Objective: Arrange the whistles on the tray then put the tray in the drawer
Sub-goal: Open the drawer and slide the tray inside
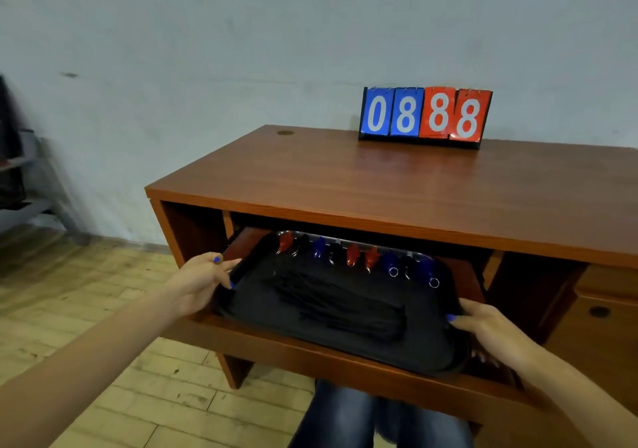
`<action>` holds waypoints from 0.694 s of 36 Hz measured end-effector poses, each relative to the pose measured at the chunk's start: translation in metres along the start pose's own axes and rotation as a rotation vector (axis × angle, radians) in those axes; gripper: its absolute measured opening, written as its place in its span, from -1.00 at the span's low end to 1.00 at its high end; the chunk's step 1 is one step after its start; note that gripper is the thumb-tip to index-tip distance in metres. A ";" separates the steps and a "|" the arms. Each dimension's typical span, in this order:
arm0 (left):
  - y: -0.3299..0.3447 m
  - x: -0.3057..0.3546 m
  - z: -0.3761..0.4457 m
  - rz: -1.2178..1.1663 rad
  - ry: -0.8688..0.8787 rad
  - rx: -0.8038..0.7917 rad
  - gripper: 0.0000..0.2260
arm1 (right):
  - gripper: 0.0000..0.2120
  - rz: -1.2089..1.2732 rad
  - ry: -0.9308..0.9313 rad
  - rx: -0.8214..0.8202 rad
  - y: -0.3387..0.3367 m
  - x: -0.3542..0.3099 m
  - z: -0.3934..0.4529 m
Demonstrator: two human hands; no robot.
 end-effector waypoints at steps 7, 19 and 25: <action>0.000 -0.004 0.025 0.076 0.128 0.088 -0.62 | -0.62 -0.118 -0.091 0.122 -0.001 -0.002 0.011; 0.015 -0.005 0.001 0.623 0.668 0.013 -0.54 | -0.40 -0.747 -0.295 0.336 0.004 -0.008 -0.003; 0.043 -0.030 -0.071 1.011 1.457 -0.220 -0.48 | -0.35 -0.530 -0.632 0.367 0.041 -0.040 -0.058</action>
Point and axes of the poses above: each hand's wrist, its own z-axis towards the middle knuckle, its own y-axis out of the palm, x = y × z, the point moved 5 cm from there along z, towards the middle knuckle, and after that the axes turned 15 degrees about x, right-handed, at the moved point
